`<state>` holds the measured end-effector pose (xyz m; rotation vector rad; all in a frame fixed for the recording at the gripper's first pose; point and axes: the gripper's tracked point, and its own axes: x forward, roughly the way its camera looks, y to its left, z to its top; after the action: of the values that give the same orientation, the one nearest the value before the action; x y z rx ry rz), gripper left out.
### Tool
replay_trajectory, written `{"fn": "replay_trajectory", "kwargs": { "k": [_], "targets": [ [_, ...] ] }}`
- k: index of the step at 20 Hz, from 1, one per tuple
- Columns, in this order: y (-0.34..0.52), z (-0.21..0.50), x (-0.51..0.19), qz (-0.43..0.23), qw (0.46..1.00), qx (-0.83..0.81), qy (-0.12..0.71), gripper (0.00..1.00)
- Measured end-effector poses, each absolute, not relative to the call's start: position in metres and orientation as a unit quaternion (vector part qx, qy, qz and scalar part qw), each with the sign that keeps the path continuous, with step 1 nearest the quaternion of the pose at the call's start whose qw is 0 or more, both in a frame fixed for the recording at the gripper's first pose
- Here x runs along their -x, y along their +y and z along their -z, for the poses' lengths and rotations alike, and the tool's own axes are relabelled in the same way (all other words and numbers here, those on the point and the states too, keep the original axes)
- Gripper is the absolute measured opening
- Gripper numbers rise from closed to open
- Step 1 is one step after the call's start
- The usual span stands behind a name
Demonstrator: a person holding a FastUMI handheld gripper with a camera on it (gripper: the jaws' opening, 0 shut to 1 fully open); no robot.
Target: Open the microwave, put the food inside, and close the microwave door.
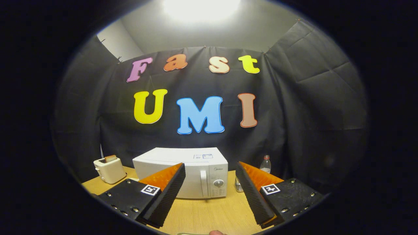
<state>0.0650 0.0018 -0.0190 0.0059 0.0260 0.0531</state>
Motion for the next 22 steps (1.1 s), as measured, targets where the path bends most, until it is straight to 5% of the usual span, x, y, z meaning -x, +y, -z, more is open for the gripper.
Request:
{"fn": "replay_trajectory", "kwargs": {
  "k": [22],
  "targets": [
    [0.029,0.196,-0.234,-0.070,0.983,0.003,0.167,0.96]
  ]
}}
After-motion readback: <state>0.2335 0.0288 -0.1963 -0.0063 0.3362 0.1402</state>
